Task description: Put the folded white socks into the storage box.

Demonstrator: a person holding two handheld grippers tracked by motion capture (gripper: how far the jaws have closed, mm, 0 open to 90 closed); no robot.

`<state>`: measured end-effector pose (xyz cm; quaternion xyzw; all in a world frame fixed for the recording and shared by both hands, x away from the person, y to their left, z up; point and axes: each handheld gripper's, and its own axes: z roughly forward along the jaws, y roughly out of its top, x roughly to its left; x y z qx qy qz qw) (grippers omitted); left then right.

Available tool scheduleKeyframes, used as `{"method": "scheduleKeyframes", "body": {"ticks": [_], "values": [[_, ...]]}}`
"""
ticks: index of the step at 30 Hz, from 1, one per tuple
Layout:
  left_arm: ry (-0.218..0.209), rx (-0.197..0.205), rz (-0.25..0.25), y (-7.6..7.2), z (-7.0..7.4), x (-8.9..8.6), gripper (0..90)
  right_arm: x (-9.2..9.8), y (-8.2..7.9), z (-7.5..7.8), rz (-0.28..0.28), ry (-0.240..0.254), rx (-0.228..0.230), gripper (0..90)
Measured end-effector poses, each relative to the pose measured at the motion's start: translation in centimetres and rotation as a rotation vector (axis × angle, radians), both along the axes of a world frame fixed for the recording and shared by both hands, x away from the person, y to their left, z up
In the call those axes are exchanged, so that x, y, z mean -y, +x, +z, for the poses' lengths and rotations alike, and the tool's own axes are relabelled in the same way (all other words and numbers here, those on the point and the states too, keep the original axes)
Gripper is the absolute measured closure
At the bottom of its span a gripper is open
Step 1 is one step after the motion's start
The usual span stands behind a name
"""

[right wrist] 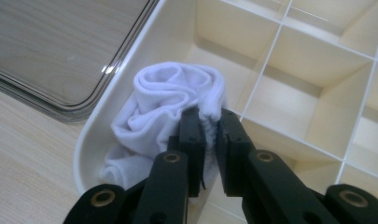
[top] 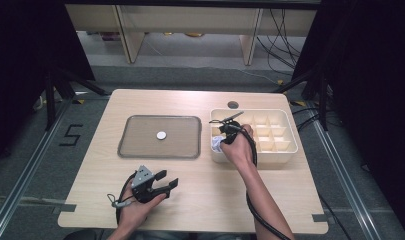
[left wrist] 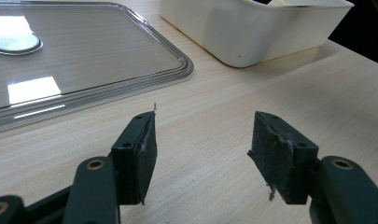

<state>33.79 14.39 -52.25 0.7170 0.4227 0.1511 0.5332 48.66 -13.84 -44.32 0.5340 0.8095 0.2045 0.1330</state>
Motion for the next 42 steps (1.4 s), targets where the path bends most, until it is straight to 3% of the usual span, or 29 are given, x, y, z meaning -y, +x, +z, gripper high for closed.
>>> {"method": "scheduleKeyframes", "body": {"ticks": [6, 9, 10, 13, 14, 16, 18, 20, 21, 22, 25, 27, 30, 32, 38, 41, 42], "values": [[0.002, 0.002, -0.002, 0.0, 0.0, 0.0, 39.8, 0.1, 0.0, 0.0, 0.000, 0.006, -0.007, 82.4], [-0.001, 0.001, -0.001, 0.0, 0.0, 0.0, 39.8, 0.4, -0.1, 0.0, 0.034, 0.027, 0.014, 82.0], [-0.002, 0.001, -0.001, 0.0, 0.0, 0.0, 39.8, 0.4, -0.1, -0.1, 0.009, 0.045, 0.007, 81.6], [-0.003, 0.000, -0.001, 0.0, 0.0, 0.0, 39.8, 0.6, -0.1, -0.1, 0.003, 0.052, 0.009, 80.0], [-0.003, 0.000, -0.001, 0.0, 0.0, 0.0, 39.7, 0.9, -0.2, 0.0, 0.004, 0.082, 0.019, 77.0], [-0.003, 0.001, -0.002, 0.0, 0.0, 0.0, 39.8, 0.9, -0.3, 0.0, -0.009, 0.081, 0.019, 75.0], [-0.009, 0.005, -0.007, 0.0, 0.0, 0.0, 39.7, 1.5, -0.5, 0.0, -0.026, 0.109, 0.017, 64.4], [-0.008, 0.006, -0.007, 0.0, 0.0, 0.0, 39.7, 1.6, -0.5, 0.0, -0.028, 0.111, 0.016, 62.1], [-0.008, 0.007, -0.007, 0.0, 0.0, 0.0, 39.7, 1.8, -0.4, 0.0, -0.018, 0.120, 0.034, 59.3], [-0.008, 0.007, -0.006, 0.0, 0.0, 0.0, 39.7, 2.4, -0.6, 0.0, -0.032, 0.155, 0.040, 55.3], [-0.002, 0.004, 0.000, 0.0, 0.0, 0.0, 39.7, 2.6, -0.9, 0.3, -0.071, 0.165, 0.048, 51.9], [-0.003, 0.005, -0.002, 0.0, 0.0, 0.0, 39.7, 3.4, -1.0, 0.8, -0.062, 0.183, 0.084, 51.1], [-0.007, 0.008, -0.005, 0.0, 0.0, 0.0, 39.7, 4.0, -1.3, 1.2, -0.080, 0.210, 0.090, 51.2], [-0.002, 0.004, 0.000, 0.0, 0.0, 0.0, 39.7, 4.2, -1.7, 1.3, -0.087, 0.202, 0.095, 51.6], [-0.014, 0.009, -0.001, 0.0, 0.0, 0.0, 39.7, 5.0, -2.4, 1.1, -0.038, 0.206, 0.133, 51.8], [0.000, 0.003, 0.004, -0.1, 0.0, 0.0, 39.7, 5.3, -3.2, 0.9, -0.033, 0.217, 0.161, 51.8], [0.000, 0.003, 0.004, -0.1, 0.0, 0.0, 39.7, 5.3, -3.5, 1.1, -0.048, 0.239, 0.148, 51.8]]}}
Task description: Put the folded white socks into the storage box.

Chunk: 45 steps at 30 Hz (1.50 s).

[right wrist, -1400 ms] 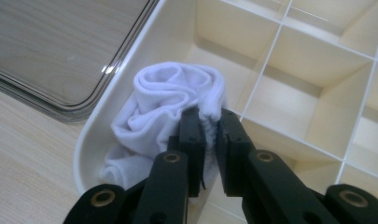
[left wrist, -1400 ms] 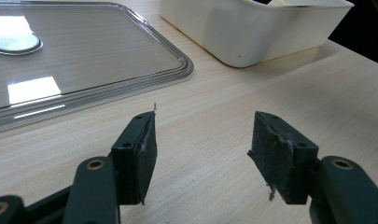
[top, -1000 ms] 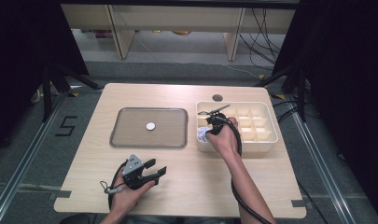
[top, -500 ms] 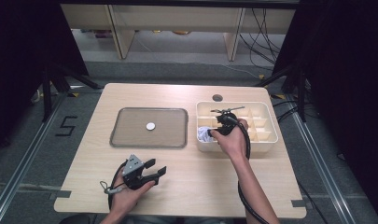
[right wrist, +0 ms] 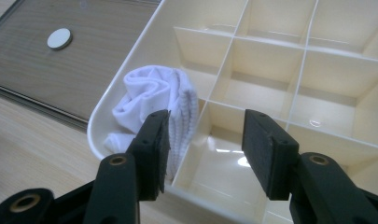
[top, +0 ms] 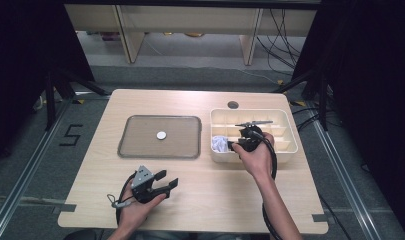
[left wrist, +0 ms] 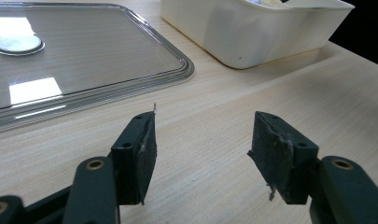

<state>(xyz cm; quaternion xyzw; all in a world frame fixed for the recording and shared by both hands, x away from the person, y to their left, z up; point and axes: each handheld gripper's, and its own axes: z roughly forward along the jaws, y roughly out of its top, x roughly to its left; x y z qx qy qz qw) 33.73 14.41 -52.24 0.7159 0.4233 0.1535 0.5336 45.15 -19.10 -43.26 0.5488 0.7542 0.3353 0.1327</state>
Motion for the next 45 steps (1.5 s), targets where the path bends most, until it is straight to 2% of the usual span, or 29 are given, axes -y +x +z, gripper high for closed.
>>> {"method": "scheduleKeyframes", "body": {"ticks": [1, 3, 4, 5, 6, 7, 8, 12, 14, 15, 17, 19, 20, 21, 22, 25, 28, 34, 35, 38, 41, 42, 45], "values": [[-0.001, 0.004, -0.001, 0.0, 0.0, 0.0, 39.7, 0.2, -0.3, -0.1, 0.009, -0.009, 0.026, 52.0], [-0.008, 0.006, -0.006, 0.0, 0.0, 0.0, 39.7, 0.2, -0.6, 0.1, 0.006, 0.002, 0.025, 52.0], [-0.001, 0.001, 0.003, 0.0, 0.0, 0.0, 39.7, 0.3, -1.2, 0.1, 0.024, 0.021, 0.051, 52.3], [-0.001, 0.001, 0.003, 0.0, 0.0, 0.0, 39.7, 0.3, -1.2, 0.1, 0.024, 0.021, 0.051, 52.3], [-0.002, 0.001, 0.004, 0.0, 0.0, 0.0, 39.7, 0.5, -1.9, 0.1, 0.021, 0.025, 0.071, 52.3], [-0.002, 0.001, 0.004, 0.0, 0.0, 0.0, 39.7, 0.5, -1.9, 0.1, 0.021, 0.025, 0.071, 52.3], [-0.012, 0.006, 0.001, 0.0, 0.0, 0.0, 39.7, 0.7, -2.6, 0.2, 0.026, 0.049, 0.082, 52.2], [-0.002, 0.001, 0.006, 0.0, 0.0, 0.0, 39.6, 1.2, -3.5, 0.1, 0.027, 0.043, 0.112, 51.5], [0.002, 0.001, 0.006, 0.0, 0.0, 0.0, 39.6, 1.7, -4.5, 0.0, 0.035, 0.062, 0.127, 50.5], [0.003, 0.001, 0.006, 0.0, 0.0, 0.0, 39.6, 1.8, -4.9, -0.1, 0.028, 0.051, 0.124, 50.3], [-0.008, 0.006, -0.002, 0.0, 0.0, 0.0, 39.6, 2.0, -5.5, -0.4, 0.022, 0.062, 0.127, 49.8], [-0.001, 0.008, 0.001, 0.0, 0.0, 0.0, 39.6, 2.2, -5.9, -0.7, 0.028, 0.066, 0.124, 49.7], [-0.009, -0.007, 0.015, -0.1, 0.0, 0.0, 39.6, 2.5, -6.7, -1.2, 0.025, 0.078, 0.129, 49.6], [-0.007, -0.007, 0.014, -0.1, 0.0, 0.0, 39.6, 2.6, -7.0, -1.4, 0.019, 0.068, 0.130, 49.5], [0.004, 0.003, 0.005, 0.0, 0.0, 0.0, 39.6, 2.7, -7.3, -1.6, 0.026, 0.081, 0.126, 49.4], [-0.008, 0.006, -0.001, 0.0, 0.0, 0.0, 39.6, 2.9, -7.6, -2.0, 0.023, 0.073, 0.137, 49.3], [-0.001, -0.001, 0.013, 0.0, 0.0, -0.1, 39.5, 3.3, -8.5, -2.3, 0.006, 0.093, 0.140, 48.5], [-0.014, 0.002, 0.005, 0.0, 0.0, -0.1, 39.5, 3.6, -8.9, -3.2, 0.002, 0.094, 0.142, 47.8], [-0.014, 0.002, 0.004, 0.1, -0.1, -0.1, 39.5, 3.8, -9.2, -3.4, -0.005, 0.083, 0.128, 47.8], [-0.007, 0.005, 0.002, 0.1, 0.0, -0.1, 39.5, 3.9, -9.4, -3.5, -0.011, 0.098, 0.115, 47.7], [-0.009, 0.004, 0.001, 0.1, 0.0, -0.1, 39.6, 4.1, -9.5, -3.6, -0.018, 0.079, 0.125, 47.6], [-0.009, 0.004, 0.002, 0.1, -0.1, -0.1, 39.6, 3.8, -9.6, -3.6, -0.046, 0.107, 0.101, 47.5], [-0.008, 0.002, 0.001, 0.1, -0.1, -0.1, 39.5, 3.8, -9.6, -3.7, -0.033, 0.129, 0.100, 47.5]]}}
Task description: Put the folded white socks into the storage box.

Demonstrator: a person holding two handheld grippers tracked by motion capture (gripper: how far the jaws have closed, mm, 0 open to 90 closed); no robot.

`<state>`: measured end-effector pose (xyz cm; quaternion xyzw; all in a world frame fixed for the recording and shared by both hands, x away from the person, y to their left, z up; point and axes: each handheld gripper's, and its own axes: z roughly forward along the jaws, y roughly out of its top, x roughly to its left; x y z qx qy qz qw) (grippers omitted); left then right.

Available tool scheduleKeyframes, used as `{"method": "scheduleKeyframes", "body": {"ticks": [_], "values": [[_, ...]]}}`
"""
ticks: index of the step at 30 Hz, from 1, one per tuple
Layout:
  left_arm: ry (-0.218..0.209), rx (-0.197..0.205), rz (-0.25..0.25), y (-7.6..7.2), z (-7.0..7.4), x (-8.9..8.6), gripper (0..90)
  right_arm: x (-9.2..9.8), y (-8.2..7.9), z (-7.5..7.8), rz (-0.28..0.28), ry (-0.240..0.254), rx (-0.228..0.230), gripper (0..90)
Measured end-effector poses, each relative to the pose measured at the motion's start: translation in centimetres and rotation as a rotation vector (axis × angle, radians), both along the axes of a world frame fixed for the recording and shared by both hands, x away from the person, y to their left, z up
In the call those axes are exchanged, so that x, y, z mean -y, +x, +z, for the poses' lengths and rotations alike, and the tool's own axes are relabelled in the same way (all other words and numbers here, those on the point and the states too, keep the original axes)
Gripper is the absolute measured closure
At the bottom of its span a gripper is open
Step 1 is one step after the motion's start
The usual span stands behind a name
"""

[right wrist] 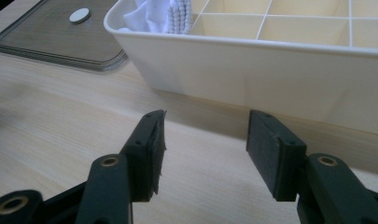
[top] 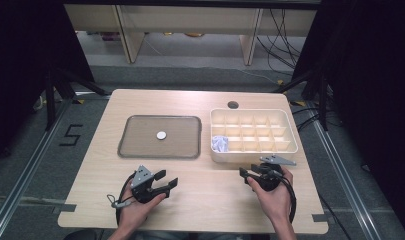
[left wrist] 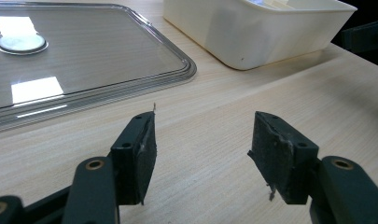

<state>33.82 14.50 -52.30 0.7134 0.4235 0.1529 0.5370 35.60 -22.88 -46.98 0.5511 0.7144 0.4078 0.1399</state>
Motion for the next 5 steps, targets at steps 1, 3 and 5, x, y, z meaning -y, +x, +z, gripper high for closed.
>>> {"method": "scheduleKeyframes", "body": {"ticks": [1, 3, 5], "values": [[0.005, -0.003, 0.005, -0.04, 0.04, -0.01, 39.6, 0.18, 0.21, -0.14, 0.014, -0.035, 0.023, 47.4], [0.007, -0.003, 0.005, -0.03, 0.03, 0.00, 39.6, 0.08, 0.14, 0.02, 0.023, -0.022, 0.013, 47.3], [0.008, -0.003, 0.005, -0.03, 0.03, 0.01, 39.6, 0.00, 0.26, 0.04, 0.025, -0.021, 0.031, 47.2]]}}
